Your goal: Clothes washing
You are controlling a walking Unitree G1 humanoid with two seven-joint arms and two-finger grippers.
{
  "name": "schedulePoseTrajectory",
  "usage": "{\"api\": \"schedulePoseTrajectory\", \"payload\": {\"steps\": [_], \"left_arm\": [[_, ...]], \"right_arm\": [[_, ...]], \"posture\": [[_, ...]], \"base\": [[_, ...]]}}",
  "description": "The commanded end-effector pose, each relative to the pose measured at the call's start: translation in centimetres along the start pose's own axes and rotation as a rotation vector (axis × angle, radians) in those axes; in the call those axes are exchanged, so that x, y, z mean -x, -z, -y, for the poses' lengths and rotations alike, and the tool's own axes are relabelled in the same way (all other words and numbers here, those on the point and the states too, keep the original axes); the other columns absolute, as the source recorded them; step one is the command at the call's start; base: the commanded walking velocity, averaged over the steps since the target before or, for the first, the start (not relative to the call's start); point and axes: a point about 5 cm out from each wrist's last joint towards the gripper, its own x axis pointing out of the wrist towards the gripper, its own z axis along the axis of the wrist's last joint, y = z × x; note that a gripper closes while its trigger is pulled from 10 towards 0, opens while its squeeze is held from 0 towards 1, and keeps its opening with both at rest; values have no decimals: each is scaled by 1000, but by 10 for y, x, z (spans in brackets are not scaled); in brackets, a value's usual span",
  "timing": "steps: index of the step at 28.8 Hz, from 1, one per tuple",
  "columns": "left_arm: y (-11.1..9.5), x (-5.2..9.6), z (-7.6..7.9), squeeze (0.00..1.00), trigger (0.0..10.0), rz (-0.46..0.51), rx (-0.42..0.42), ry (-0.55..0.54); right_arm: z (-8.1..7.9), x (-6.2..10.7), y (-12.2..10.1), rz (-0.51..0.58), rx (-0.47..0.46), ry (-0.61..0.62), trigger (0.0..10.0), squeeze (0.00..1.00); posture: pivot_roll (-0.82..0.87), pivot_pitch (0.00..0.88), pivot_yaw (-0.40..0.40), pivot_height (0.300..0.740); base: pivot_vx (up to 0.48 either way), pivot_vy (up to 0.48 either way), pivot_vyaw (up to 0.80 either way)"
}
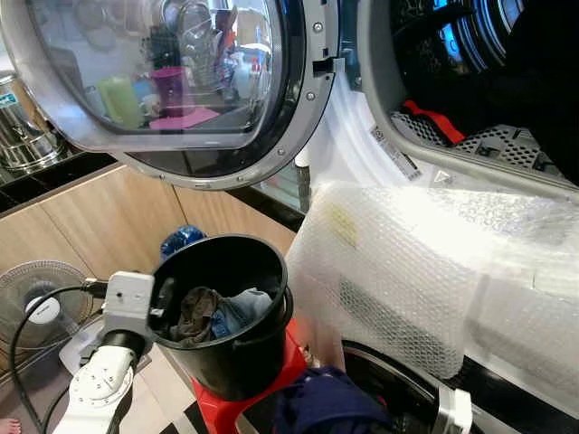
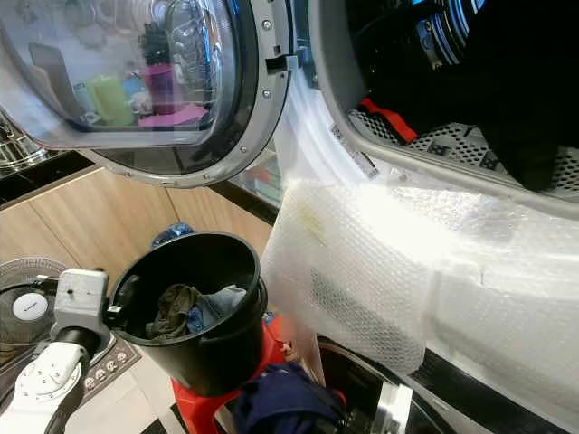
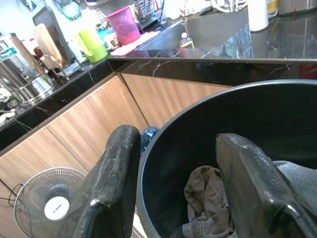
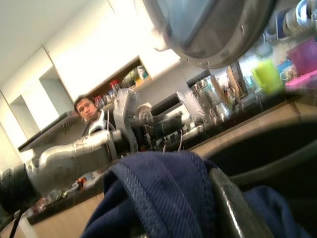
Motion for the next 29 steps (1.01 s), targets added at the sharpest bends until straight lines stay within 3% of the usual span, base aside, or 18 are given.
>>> {"api": "schedulePoseTrajectory", "payload": {"steps": [1,2,4,5,8,12,14,18,20,25,29], "left_arm": [[3,0,-1,0,10000,-1,-8,-2],[4,0,0,0,10000,-1,-5,0],[4,0,5,0,10000,-6,7,19],[6,0,7,0,10000,-10,38,19],[5,-1,10,0,10000,-1,32,25],[5,-1,13,0,10000,7,32,41],[5,-1,17,0,10000,5,34,70],[6,1,21,0,10000,5,36,96],[9,3,27,0,10000,-7,49,105],[9,4,31,0,10000,-6,53,120],[13,7,34,0,10000,-24,53,146]], "right_arm": [[-14,-22,-44,162,78,-96,0,0],[-16,-24,-49,183,83,-104,0,0],[-11,-34,-80,280,138,-72,0,0],[-11,-40,-106,381,179,-62,0,0],[-17,-50,-143,507,219,-92,0,0],[-20,-54,-164,523,278,-118,0,0],[-19,-52,-199,638,306,-161,0,0],[-21,-50,-229,728,335,-200,0,0],[-21,-51,-259,799,341,-252,0,0],[-16,-59,-306,832,430,-207,0,0],[-21,-61,-355,946,453,-217,0,0]], "posture": [[25,0,132,740],[25,0,132,740],[29,0,132,740],[30,0,137,740],[33,0,141,740],[37,0,137,740],[40,0,137,740],[44,0,137,740],[50,0,133,740],[57,0,129,740],[55,0,128,740]], "base": [[0,0,0],[0,0,0],[0,0,0],[0,0,0],[0,0,0],[0,0,0],[0,0,0],[0,0,0],[0,0,0],[0,0,0],[0,0,0]]}}
